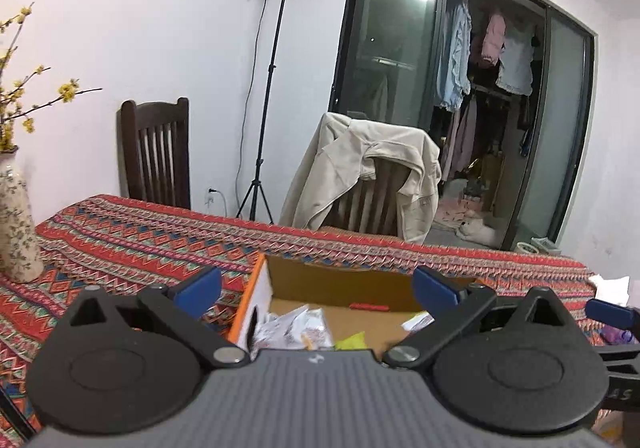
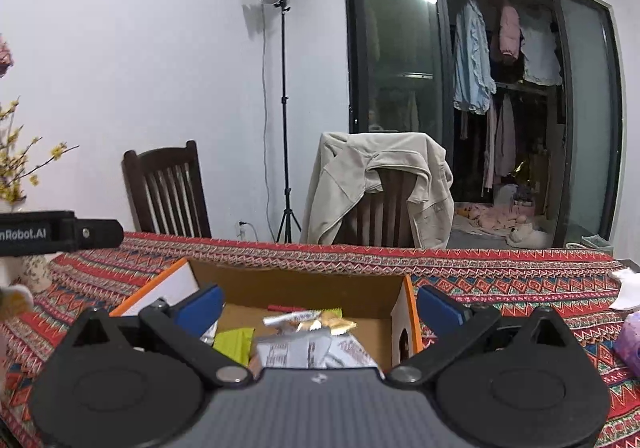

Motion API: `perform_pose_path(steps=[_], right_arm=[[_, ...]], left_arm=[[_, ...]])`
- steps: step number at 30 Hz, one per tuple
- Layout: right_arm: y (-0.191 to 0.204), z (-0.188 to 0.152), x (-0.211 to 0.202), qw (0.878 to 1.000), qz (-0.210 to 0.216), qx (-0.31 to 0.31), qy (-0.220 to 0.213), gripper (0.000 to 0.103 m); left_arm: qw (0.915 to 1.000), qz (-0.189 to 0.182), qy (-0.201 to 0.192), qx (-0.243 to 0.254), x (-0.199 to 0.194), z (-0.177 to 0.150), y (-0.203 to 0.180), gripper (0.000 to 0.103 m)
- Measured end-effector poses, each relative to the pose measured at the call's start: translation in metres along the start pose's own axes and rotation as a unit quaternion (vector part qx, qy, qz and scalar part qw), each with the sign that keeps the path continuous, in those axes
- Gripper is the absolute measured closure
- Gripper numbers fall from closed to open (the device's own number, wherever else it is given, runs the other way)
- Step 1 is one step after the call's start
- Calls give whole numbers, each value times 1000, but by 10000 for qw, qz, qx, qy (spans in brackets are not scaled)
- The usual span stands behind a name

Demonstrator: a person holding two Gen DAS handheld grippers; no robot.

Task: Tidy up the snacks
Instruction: 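Move both tools back toward the pink packet beside the box, then lower the right tool onto the pink packet beside the box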

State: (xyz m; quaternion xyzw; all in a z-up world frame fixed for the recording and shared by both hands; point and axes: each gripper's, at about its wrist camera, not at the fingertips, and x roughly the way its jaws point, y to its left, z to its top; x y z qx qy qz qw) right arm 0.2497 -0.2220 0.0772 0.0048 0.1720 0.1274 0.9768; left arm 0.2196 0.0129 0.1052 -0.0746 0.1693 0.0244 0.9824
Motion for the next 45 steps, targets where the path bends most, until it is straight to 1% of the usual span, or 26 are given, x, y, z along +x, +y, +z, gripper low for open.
perform_pose_path(steps=[5,9,16,19,23,30,35,38,41,42,45], right_arm=[[2,-16,-15,9997,7,-101,243,0],[7,-32,-23,9987,14,-143,483,0],[15,-66,-31,9950,-4,-189,982,0],[16,-80,-33,9930,-36,-174,1170,0],[17,-89,-31,9907,-121,-153,1346,0],[23,-89,-15,9876,-131,-118,1559,0],[34,-91,11,9829,-119,-83,1834,0],[38,-97,27,9792,-208,-82,2018,0],[39,-105,39,9744,-279,-78,2230,0],[38,-107,39,9753,-241,12,2194,0],[37,-108,40,9759,-231,24,2169,0]], left_arm=[[9995,93,242,193,-14,-17,14,0],[9987,81,433,259,-25,-35,23,0],[9974,11,695,199,-35,-65,36,0],[9967,-7,799,157,-34,-76,41,0],[9963,33,848,100,-29,-86,45,0],[9970,69,758,115,-23,-97,49,0],[9965,89,825,83,-17,-101,54,0],[9961,203,856,13,-14,-103,58,0],[9957,223,896,-93,-13,-103,63,0],[9956,224,906,-111,-13,-103,63,0],[9950,228,956,-151,-11,-104,65,0]])
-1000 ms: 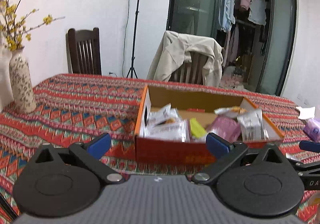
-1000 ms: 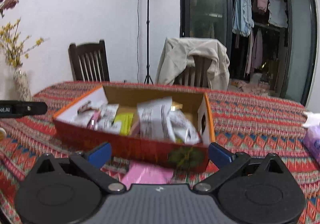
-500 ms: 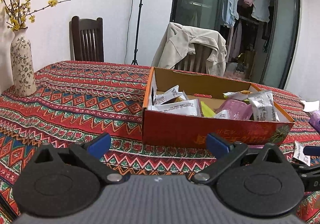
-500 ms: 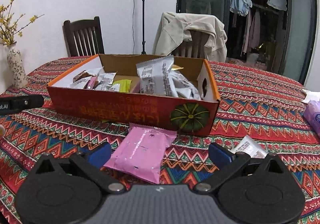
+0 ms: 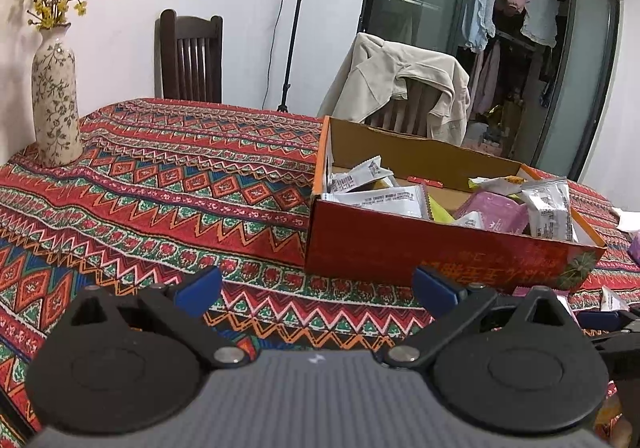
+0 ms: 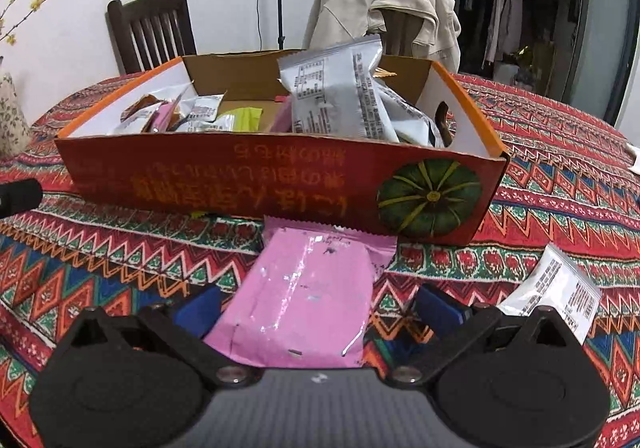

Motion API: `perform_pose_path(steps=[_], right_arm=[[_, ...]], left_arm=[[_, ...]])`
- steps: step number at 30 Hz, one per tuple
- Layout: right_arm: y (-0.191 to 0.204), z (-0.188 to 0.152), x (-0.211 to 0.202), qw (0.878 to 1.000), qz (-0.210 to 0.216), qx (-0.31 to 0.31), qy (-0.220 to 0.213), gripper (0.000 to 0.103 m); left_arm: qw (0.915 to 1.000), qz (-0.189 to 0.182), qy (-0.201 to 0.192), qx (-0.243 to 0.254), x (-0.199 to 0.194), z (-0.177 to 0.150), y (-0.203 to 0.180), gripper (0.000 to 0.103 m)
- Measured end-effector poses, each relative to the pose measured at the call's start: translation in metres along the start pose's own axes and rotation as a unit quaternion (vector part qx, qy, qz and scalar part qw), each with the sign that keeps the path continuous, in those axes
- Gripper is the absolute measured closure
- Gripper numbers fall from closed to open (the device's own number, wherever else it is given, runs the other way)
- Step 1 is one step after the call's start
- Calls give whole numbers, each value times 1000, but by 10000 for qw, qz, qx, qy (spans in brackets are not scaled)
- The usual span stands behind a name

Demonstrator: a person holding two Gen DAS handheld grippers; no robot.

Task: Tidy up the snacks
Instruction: 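Lower the right tool onto the pink packet beside the box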

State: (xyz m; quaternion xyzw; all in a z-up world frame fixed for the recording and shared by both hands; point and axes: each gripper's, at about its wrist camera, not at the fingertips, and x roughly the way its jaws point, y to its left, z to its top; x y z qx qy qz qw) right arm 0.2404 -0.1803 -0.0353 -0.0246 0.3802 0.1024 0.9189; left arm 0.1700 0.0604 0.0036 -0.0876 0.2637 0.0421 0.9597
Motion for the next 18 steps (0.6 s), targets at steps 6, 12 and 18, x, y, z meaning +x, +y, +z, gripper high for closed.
perform_pose_path(steps=[6,12,18], right_arm=[[0,-3,0,9998,-31,40,-203,0],[-2,-2,0,9998,31,-20,-173,0],[-1,-2,-3,9997,63,1,-237,11]], left_arm=[[9999,35,78,-90,3,0,3,0],[9998,51,124,-154,5,0,5,0],[9995,123,115,-282,9,-1,10,0]])
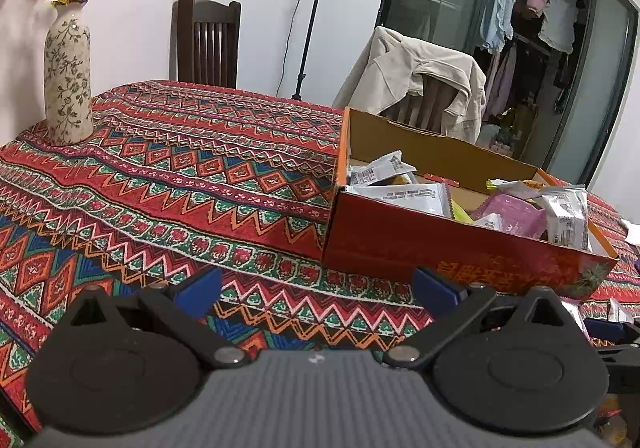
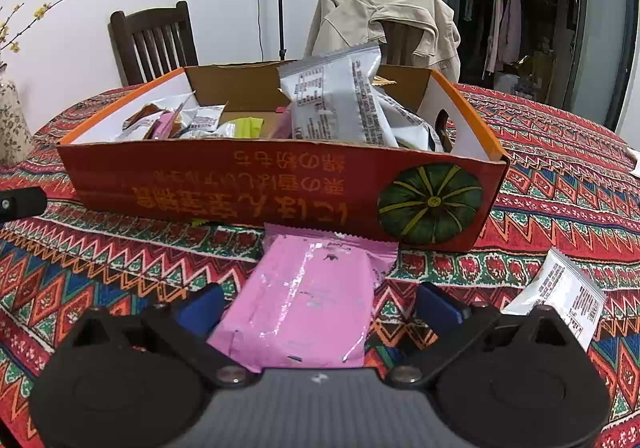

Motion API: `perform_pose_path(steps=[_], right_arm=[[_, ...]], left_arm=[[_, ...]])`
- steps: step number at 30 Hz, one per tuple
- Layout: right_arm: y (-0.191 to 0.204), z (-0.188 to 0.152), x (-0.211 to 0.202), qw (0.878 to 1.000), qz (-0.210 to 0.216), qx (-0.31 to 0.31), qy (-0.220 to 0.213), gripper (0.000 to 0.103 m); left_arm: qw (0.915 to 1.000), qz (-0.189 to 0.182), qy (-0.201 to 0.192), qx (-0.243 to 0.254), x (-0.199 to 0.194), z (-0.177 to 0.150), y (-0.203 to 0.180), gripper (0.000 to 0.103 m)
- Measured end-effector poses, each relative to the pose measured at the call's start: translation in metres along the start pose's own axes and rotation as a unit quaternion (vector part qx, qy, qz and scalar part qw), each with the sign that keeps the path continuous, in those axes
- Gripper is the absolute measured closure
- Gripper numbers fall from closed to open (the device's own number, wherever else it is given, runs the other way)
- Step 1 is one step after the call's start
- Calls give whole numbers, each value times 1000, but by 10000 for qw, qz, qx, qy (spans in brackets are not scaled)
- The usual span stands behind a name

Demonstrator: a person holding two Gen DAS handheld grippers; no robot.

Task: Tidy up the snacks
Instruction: 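Lower the right tool onto the pink packet beside the box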

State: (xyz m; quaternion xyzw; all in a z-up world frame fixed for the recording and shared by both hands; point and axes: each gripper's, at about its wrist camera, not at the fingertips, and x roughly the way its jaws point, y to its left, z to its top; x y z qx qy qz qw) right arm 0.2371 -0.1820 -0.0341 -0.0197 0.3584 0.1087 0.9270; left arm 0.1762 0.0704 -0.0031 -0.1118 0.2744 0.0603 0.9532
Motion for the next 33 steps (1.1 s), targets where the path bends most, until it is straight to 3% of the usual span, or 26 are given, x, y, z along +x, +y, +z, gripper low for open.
perform_pose_path(steps=[2,3,8,15,22,33], right_arm=[[0,3,-5,10000,56,-17,-19,40],[0,4,-5,10000,55,-7,3,42],[-7,2,-13,9996,221,196,-19,42],[-24,-6,-44,9983,298,231,-441,42],[-62,-12,-74,9950,292,390,-869,42],[-152,-11,-104,9897,-34,549,-1322,42]], left_arm=[[10000,-2,-27,-4,-1,0,0,0],[10000,2,-37,7,-1,0,0,0],[9999,108,-80,108,-1,-1,-7,0],[9997,97,-176,169,-17,6,-30,0],[9982,-93,-388,452,-37,8,-86,0],[9968,-115,-334,721,-37,-5,-177,0]])
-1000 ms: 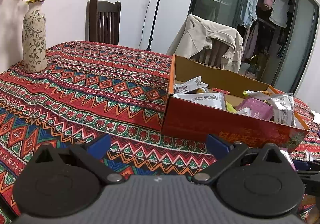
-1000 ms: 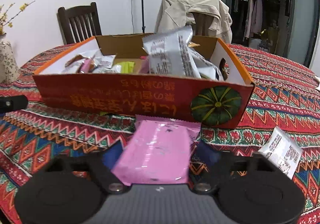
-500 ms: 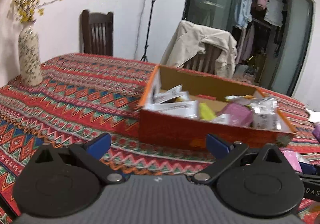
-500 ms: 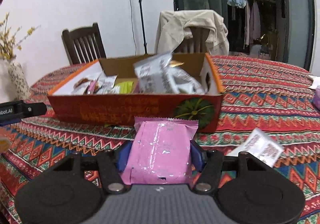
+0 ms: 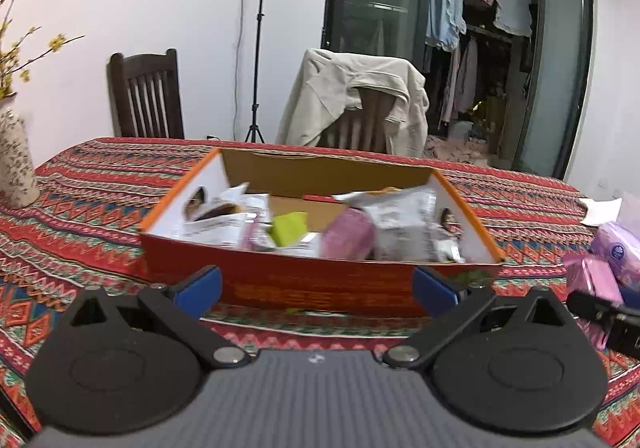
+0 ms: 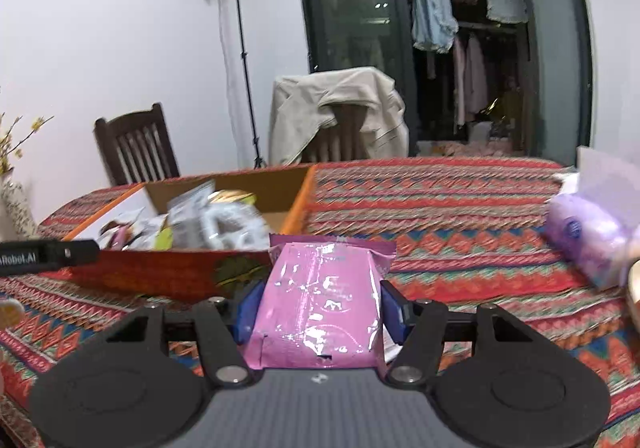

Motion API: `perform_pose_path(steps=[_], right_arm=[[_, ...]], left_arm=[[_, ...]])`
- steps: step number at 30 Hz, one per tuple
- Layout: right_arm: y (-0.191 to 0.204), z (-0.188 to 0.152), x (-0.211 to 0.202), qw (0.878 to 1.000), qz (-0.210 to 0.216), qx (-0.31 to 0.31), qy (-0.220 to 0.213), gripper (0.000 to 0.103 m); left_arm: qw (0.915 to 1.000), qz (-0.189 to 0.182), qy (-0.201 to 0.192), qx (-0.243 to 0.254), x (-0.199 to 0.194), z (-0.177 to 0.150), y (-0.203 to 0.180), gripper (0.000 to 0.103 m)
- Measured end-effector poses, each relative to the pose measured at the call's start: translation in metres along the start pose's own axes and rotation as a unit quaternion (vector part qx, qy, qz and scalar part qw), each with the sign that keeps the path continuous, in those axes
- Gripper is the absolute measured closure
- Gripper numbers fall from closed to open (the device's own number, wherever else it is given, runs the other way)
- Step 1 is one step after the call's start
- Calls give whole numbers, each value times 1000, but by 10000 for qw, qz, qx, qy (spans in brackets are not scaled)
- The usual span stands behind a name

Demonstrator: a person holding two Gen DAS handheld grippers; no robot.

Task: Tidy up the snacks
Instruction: 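Grasp the white packet with the left tool while the right tool holds the pink packet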

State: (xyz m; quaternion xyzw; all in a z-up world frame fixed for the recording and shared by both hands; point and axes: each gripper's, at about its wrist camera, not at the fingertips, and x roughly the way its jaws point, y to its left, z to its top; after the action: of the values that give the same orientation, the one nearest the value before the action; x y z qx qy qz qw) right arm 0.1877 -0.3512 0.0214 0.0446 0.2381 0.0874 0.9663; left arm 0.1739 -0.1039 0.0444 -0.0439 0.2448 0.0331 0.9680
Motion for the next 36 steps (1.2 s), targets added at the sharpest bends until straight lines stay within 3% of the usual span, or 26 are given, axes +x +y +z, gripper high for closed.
perform_pose_path(steps=[14,18,30,36], right_arm=[[-88,17,11,9987,-277,368,-218,42],[-109,8,20,9972,-251,602,-356,42],[-125,-7,29,9963,-347,790,-19,42],[-144,-12,42,9905,-694,1148,292,42]], left_arm=[[9993,-24,339,172,23,-13,-101,0],[9983,-5,516,286,32,-21,-126,0],[9943,-4,1019,304,65,-42,-178,0],[9911,-91,1246,461,80,-51,-199,0]])
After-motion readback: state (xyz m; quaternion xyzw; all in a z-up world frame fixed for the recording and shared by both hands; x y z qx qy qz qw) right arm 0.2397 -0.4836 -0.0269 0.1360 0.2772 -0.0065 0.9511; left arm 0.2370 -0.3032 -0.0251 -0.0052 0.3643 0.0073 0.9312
